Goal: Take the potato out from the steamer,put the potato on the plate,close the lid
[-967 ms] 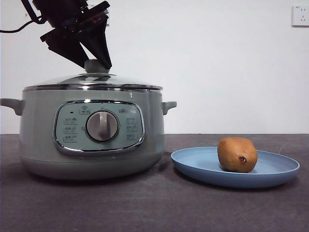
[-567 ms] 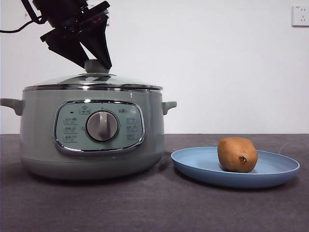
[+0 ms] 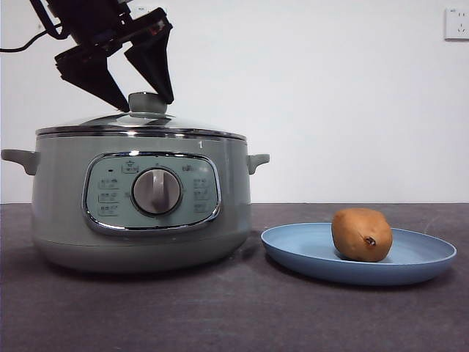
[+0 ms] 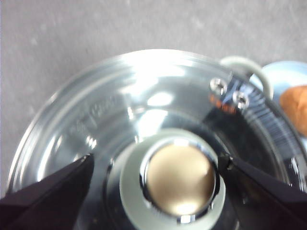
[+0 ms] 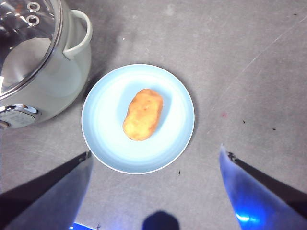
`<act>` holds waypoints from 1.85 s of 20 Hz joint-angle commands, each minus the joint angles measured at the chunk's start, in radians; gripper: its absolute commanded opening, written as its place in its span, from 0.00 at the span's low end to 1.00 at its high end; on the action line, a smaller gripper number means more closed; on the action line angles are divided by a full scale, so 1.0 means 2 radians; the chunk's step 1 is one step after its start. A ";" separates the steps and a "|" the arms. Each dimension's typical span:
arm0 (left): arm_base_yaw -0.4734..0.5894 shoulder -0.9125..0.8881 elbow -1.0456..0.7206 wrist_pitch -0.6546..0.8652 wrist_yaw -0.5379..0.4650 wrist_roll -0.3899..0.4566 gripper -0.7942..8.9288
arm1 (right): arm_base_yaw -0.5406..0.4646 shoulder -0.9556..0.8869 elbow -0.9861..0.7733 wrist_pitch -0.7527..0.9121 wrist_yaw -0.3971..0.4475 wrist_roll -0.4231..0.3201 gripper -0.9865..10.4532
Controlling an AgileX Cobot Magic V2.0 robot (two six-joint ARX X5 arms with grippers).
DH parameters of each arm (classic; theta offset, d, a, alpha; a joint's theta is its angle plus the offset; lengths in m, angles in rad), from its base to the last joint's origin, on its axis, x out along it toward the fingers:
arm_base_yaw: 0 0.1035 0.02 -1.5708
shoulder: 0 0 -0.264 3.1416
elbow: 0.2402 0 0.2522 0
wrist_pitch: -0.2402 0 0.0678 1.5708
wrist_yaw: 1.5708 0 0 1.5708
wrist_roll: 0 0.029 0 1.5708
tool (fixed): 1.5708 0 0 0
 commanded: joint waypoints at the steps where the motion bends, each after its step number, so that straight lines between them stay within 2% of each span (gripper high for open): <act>1: 0.000 0.003 0.005 0.007 0.000 -0.004 0.54 | 0.000 -0.001 -0.004 0.001 0.000 0.005 0.47; 5: 0.000 0.003 0.057 -0.031 0.001 -0.003 0.54 | 0.000 -0.001 -0.004 0.001 -0.001 0.005 0.47; 8: 0.000 0.003 0.138 -0.132 0.022 -0.003 0.53 | 0.000 -0.001 -0.004 0.001 -0.008 0.004 0.47; 11: 0.000 0.003 0.221 -0.232 0.122 0.003 0.53 | 0.000 -0.001 -0.004 0.016 -0.085 -0.007 0.47; 14: -0.001 0.003 0.286 -0.321 0.299 0.053 0.53 | 0.000 -0.001 -0.004 0.038 -0.177 -0.018 0.47; 15: -0.004 0.003 0.300 -0.346 0.324 0.070 0.53 | 0.000 -0.001 -0.004 0.041 -0.193 -0.018 0.47; 17: -0.013 0.003 0.315 -0.383 0.311 0.078 0.53 | 0.000 -0.001 -0.004 0.045 -0.204 -0.020 0.47; 19: -0.020 0.003 0.315 -0.390 0.261 0.076 0.50 | 0.000 -0.001 -0.004 0.045 -0.208 -0.020 0.46; 20: -0.022 0.003 0.315 -0.390 0.240 0.076 0.40 | 0.000 -0.001 -0.004 0.044 -0.209 -0.022 0.41; 22: -0.027 0.003 0.315 -0.390 0.206 0.077 0.05 | 0.000 -0.001 -0.004 0.040 -0.208 -0.034 0.11; 23: -0.030 0.003 0.315 -0.390 0.197 0.078 0.07 | 0.000 -0.001 -0.004 0.039 -0.208 -0.040 0.07; 27: -0.033 0.003 0.315 -0.389 0.178 0.077 0.07 | 0.000 -0.001 -0.004 0.041 -0.208 -0.042 0.08; 31: -0.033 0.003 0.315 -0.389 0.180 0.052 0.08 | 0.000 -0.001 -0.004 0.044 -0.207 -0.042 0.08; 37: -0.031 0.003 0.315 -0.369 0.178 0.051 0.08 | 0.000 -0.001 -0.004 0.050 -0.205 -0.043 0.09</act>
